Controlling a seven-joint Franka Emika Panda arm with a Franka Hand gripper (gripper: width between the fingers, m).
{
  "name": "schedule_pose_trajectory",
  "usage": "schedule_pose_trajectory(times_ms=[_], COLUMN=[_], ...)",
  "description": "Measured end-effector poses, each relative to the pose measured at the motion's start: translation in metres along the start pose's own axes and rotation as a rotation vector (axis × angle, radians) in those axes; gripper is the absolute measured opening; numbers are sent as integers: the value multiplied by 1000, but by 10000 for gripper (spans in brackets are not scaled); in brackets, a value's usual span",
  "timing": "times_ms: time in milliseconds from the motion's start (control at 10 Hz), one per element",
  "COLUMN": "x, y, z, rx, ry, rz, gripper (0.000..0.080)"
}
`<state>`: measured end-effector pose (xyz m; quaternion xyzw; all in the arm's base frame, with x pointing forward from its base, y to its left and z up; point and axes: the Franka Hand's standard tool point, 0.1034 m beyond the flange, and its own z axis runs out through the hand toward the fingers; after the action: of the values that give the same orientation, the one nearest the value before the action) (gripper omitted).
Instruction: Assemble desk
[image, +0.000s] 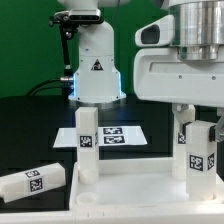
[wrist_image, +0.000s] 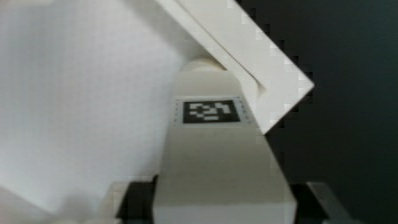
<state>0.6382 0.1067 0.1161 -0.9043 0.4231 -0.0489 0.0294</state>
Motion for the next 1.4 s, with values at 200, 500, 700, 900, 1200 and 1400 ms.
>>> schedule_pose_trajectory(times_ms=[200, 500, 700, 900, 1200, 1400], x=[-2, 0, -1, -1, -3, -6], y=[1, 1, 1, -1, -1, -9], z=[1, 0, 1, 2, 3, -2], rx=[4, -8, -5, 14, 16, 23], ry=[-24, -57, -77, -124, -120, -86], rz=[382, 591, 798, 1159, 1098, 681], gripper=[284, 284, 284, 284, 360, 600])
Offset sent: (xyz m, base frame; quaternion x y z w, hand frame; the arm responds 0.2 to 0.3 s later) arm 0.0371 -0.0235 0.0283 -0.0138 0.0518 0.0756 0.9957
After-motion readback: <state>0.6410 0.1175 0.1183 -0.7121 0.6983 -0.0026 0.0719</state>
